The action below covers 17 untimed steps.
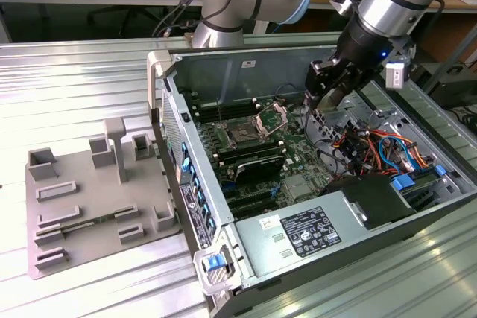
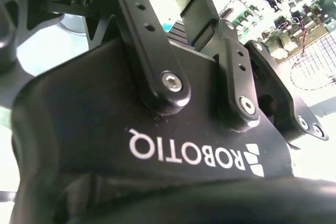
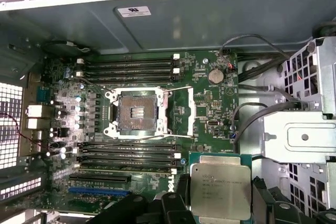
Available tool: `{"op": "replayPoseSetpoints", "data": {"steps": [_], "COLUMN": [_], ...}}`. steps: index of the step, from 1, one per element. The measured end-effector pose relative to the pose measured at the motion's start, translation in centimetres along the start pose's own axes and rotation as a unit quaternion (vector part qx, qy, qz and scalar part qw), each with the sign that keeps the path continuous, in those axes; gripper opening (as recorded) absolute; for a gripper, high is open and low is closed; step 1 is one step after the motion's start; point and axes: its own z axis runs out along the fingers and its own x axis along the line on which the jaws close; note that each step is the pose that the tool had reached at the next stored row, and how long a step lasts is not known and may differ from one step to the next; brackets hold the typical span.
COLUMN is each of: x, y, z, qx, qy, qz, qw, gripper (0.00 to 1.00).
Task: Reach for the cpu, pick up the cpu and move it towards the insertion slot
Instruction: 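Pick up the cpu and move it towards the insertion slot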
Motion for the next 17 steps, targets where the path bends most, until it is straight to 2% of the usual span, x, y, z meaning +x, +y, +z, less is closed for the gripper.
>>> {"op": "replayPoseSetpoints", "data": {"steps": [17], "x": [1.81], "y": [0.17], "z": [0.14], "qx": [0.0000], "qy": [0.0000], "qz": [0.000], "qw": [1.00000], "gripper": [0.55]}}
